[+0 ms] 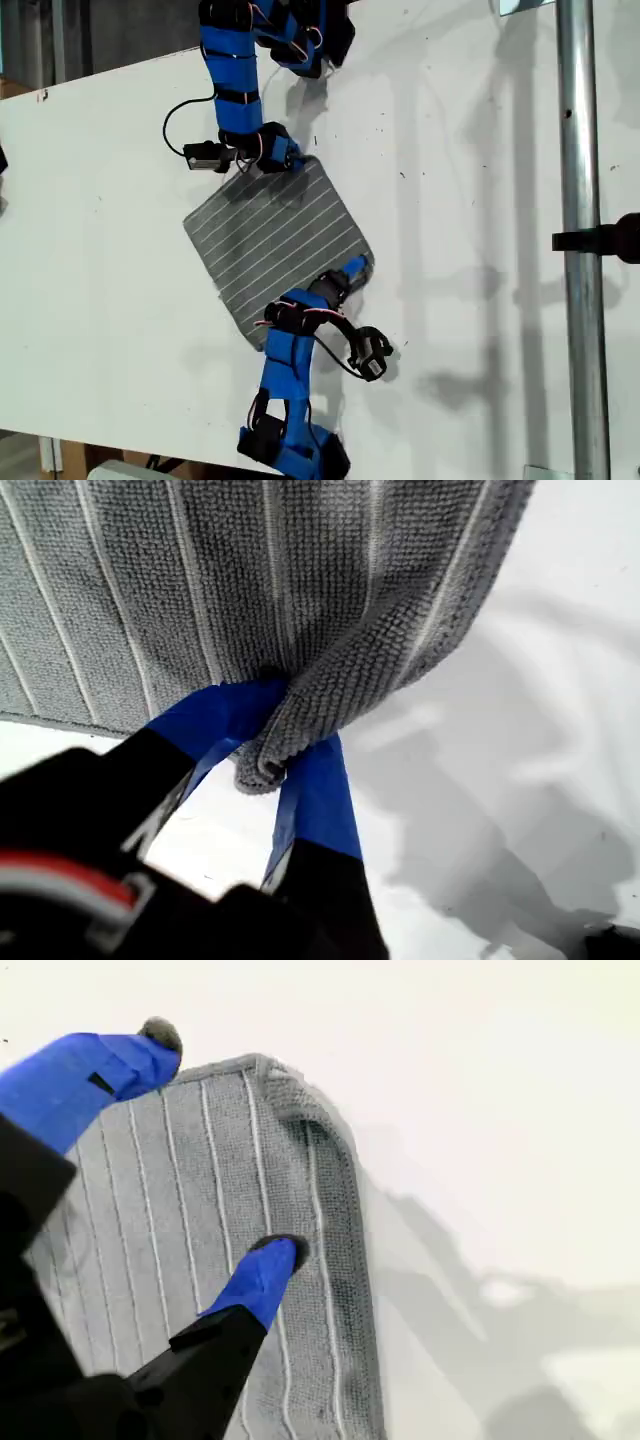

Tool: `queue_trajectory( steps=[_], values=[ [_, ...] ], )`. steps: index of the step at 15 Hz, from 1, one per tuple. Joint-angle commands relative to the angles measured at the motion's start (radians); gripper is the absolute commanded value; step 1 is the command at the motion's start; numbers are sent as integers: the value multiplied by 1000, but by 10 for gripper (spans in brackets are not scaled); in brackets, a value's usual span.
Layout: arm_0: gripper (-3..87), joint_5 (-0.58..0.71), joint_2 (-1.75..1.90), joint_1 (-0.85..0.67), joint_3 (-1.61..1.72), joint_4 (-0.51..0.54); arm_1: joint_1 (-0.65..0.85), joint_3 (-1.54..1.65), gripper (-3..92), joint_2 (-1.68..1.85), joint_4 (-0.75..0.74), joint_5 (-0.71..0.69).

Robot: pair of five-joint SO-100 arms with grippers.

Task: Grasp corners of a towel and fold twice.

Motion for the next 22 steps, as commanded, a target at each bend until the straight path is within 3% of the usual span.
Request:
queue_trajectory(
  steps=[1,6,9,12,16,18,20,22],
  values=[
    [325,-21,-69,-14,-86,-23,-5,-23,-3,2,-2,2],
    [195,-87,-175,-26,-118,-8,-9,-23,-3,2,-3,2],
    [-28,-40,-221,-21,-132,0,-9,-23,-3,2,-3,2],
    [-30,-58,-189,-14,-130,107,-49,-54,-4,17,25,11],
    [-30,21,98,28,-78,255,-293,-396,-4,166,380,112],
    [-30,52,230,92,-48,259,-420,-474,-4,235,442,206],
    [-30,35,245,101,-37,259,-383,-407,-4,270,393,186],
    [-31,31,278,9,31,281,-212,-305,-4,296,293,48]
  ],
)
